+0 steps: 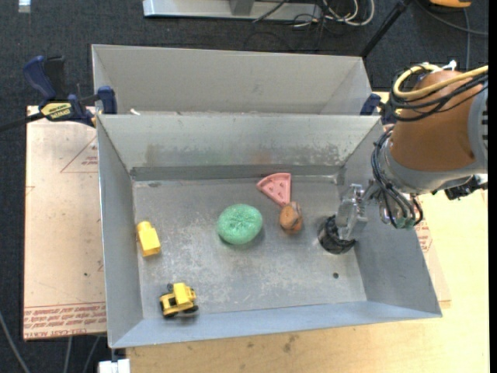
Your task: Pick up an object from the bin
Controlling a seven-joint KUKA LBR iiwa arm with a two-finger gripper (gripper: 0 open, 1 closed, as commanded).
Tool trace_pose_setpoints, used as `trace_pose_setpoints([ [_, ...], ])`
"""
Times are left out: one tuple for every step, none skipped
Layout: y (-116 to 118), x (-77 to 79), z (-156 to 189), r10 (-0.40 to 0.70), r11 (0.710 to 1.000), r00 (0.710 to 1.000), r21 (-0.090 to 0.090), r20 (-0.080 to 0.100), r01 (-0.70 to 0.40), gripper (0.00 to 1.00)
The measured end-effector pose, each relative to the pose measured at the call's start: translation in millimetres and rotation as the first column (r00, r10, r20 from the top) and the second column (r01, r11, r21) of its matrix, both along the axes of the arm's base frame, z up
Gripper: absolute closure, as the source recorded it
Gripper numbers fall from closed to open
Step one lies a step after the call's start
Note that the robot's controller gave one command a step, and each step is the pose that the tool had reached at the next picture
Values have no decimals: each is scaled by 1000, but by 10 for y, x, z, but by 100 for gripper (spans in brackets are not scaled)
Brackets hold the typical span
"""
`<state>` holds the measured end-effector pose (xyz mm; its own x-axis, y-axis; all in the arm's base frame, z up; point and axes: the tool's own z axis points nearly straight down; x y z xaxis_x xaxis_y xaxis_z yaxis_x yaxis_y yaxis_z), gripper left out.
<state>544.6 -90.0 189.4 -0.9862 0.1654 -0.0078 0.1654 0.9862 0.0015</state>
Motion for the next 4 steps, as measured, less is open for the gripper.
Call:
trace_pose_setpoints([
  [120,202,-259,-31,1000,1000,1,-5,31,100],
  [366,186,-385,-138,990,990,1,-6,138,100],
  [311,-21,-227,-110,994,994,0,-7,110,0],
  [314,-21,-228,-109,994,994,0,-7,109,0],
])
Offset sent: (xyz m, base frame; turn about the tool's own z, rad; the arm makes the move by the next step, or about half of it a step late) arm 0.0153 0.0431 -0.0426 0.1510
